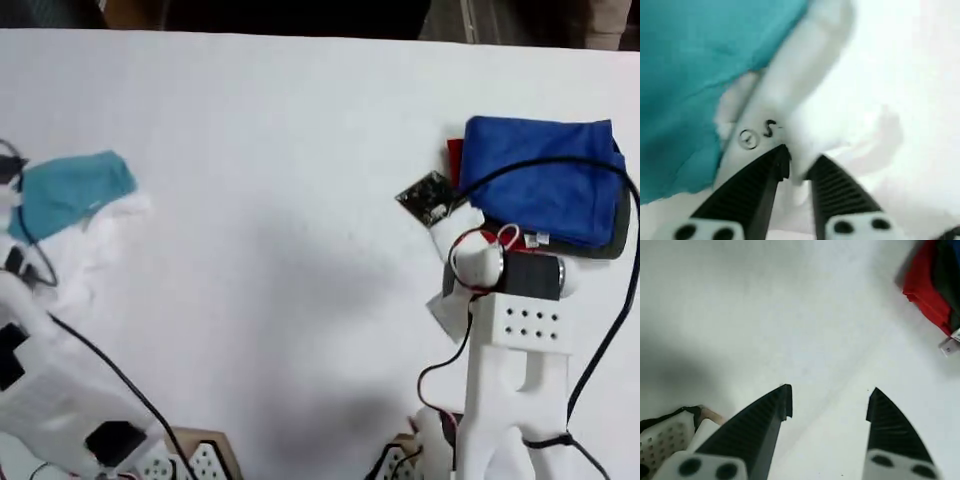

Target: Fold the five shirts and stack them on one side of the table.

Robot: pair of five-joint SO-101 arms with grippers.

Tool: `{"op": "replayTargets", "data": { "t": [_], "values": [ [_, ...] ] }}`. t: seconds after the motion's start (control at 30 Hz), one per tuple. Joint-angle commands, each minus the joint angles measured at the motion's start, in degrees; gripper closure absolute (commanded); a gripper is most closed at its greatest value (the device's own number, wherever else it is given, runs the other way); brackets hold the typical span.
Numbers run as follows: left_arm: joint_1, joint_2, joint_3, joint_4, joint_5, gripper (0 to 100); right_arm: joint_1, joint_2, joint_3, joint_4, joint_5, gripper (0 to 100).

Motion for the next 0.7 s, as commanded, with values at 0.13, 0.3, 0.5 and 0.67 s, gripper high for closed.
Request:
{"op": "replayTargets", "data": {
  "t": [0.13, 0.3, 0.5, 0.67],
  "values": [
    [16.09, -16.97, -3.91, 11.16, 6.42, 98, -0.31, -1.71, 5.98, -5.49, -0.18, 75.4],
    [31.56, -31.56, -8.04, 16.35, 11.69, 98, -0.22, -1.71, 10.37, -9.36, -0.26, 75.4],
    [48.26, -48.79, -13.41, 13.98, 15.12, 98, -0.22, -1.98, 13.8, -10.68, -0.26, 75.4],
    [51.69, -53.54, -13.49, 9.32, 21.8, 98, -0.31, -2.15, 14.42, -10.68, -0.26, 75.4]
  ]
}}
